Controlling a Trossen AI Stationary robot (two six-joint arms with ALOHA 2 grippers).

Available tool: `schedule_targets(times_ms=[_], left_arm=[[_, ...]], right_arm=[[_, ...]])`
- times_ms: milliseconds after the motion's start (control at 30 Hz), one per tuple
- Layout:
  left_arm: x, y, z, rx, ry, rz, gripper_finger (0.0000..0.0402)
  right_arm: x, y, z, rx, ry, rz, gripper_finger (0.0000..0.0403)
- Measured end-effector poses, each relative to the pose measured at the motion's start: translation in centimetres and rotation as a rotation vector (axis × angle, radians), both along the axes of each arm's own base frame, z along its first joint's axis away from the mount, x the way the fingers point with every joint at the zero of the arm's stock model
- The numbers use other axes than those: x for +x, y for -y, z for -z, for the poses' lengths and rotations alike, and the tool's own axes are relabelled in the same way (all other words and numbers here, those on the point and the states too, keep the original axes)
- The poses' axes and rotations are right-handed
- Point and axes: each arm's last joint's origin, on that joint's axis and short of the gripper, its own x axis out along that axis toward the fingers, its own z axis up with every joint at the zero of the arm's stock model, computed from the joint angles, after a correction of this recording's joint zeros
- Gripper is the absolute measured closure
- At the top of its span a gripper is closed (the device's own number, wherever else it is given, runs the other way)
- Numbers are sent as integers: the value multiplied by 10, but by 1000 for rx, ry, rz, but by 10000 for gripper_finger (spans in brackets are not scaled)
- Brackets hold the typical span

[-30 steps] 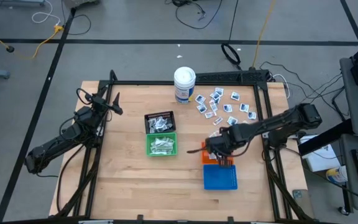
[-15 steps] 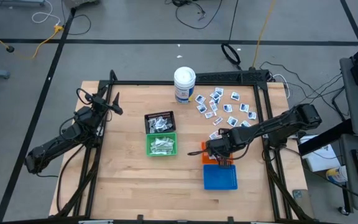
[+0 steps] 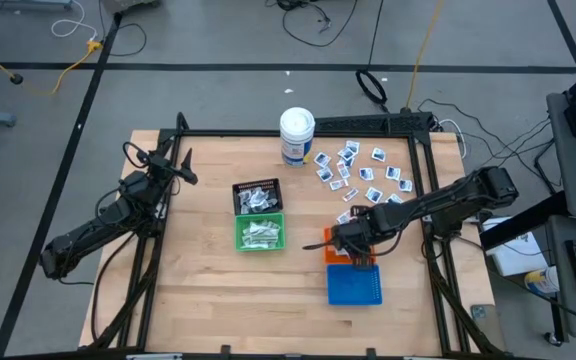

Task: Pick & Place First Aid Supplies
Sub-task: Put the orange pad into the orange bin

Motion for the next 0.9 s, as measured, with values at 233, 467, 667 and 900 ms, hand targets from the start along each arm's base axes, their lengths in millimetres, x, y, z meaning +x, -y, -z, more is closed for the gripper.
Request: schedule_targets(times_ms=[233, 467, 667, 900], left_arm=[[0, 0, 0, 0, -1, 0, 96], [0, 0, 0, -2, -4, 0, 96], [0, 0, 0, -3, -4, 0, 96], [0, 0, 0, -3, -4, 0, 96]], right_arm=[[-5, 14, -15, 0, 43, -5, 136], [-13, 32, -36, -19, 125, -94, 105], [-19, 46, -48, -47, 173, -151, 105], [-20, 76, -48, -77, 168, -109, 104]])
